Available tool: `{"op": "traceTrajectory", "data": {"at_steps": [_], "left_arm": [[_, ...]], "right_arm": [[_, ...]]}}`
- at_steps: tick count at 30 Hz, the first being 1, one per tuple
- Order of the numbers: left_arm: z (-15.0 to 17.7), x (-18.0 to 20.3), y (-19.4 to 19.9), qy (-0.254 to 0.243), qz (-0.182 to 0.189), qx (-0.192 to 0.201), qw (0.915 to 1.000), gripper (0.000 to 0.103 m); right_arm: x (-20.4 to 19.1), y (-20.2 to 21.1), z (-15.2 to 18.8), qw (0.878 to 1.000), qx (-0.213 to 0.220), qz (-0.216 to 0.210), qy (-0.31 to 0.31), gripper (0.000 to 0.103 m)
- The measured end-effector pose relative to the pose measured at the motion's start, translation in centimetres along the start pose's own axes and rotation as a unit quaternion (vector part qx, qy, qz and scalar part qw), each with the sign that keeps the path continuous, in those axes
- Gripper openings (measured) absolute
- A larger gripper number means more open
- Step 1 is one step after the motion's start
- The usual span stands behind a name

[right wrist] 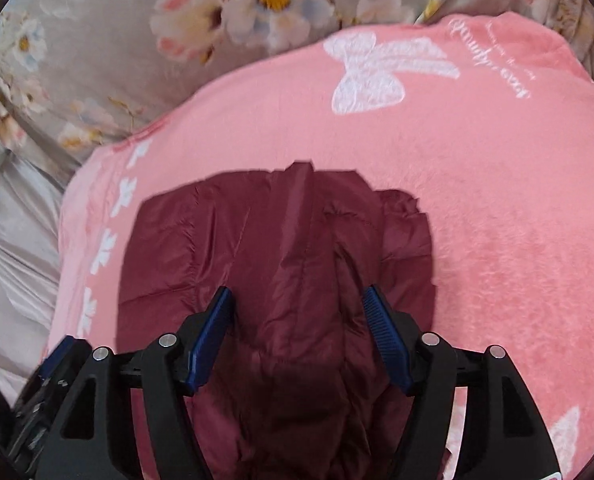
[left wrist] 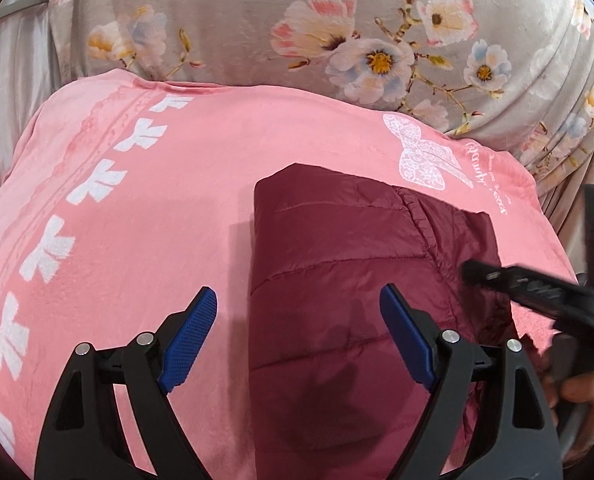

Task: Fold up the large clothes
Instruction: 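Pinch the bundle top with the right gripper while the left gripper presses it flat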

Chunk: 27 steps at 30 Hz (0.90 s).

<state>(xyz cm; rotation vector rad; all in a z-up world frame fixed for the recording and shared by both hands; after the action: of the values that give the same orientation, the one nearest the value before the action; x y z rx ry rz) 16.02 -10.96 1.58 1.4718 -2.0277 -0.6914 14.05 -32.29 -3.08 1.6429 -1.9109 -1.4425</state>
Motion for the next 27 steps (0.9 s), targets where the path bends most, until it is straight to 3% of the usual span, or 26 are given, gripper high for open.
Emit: {"op": "traceTrajectory", "data": {"at_steps": [2,4,8,12,17,27], "left_arm": [[-0.5,0.5,-0.5,-0.005,0.0,0.001,1.0,0.081],[-1.2,1.1,-0.8,-0.012,0.002,0.005,0.9999,0.081],[-3.3,3.0,-1.7,-0.023,0.015,0.015,0.9995,0.081],[-4.3,6.1,-4.7,-0.026,0.031,0.001,0.9992,0.081],[-2.0,9.6,-9.4,-0.057,0.024,-0.055,0.9966,0.081],[0.7,10.0,-12.1,-0.08,-0.017,-0.049,0.9955,0.092]], "right_arm": [[-0.5,-0.3,-0.1,1.0,-0.001,-0.012,0.008,0.018],[-0.8,0.9,-1.0,0.999,0.021,-0.018,0.022,0.01],[0.3,4.3,-2.6,0.997,0.066,-0.003,0.04,0.009],[3.8,3.8,-2.4,0.997,0.061,0.034,0.027,0.009],[6.7,0.9,-0.4,0.999,0.039,0.038,-0.001,0.009],[7.8,-0.7,2.4,0.997,0.063,0.039,-0.009,0.016]]}}
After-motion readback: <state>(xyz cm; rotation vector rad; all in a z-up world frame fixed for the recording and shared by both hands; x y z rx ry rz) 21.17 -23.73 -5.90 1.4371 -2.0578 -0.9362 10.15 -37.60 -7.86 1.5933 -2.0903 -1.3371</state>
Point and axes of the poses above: each gripper's, at about its wrist camera, not at the fingertips, and y roughly against the way its jaws point, x to its right, z to its underside, the point moved 5 cm from there along -y, roughly the way its jaws point, and after that the axes turned 7 degrees about x, right-handed, at the moved point
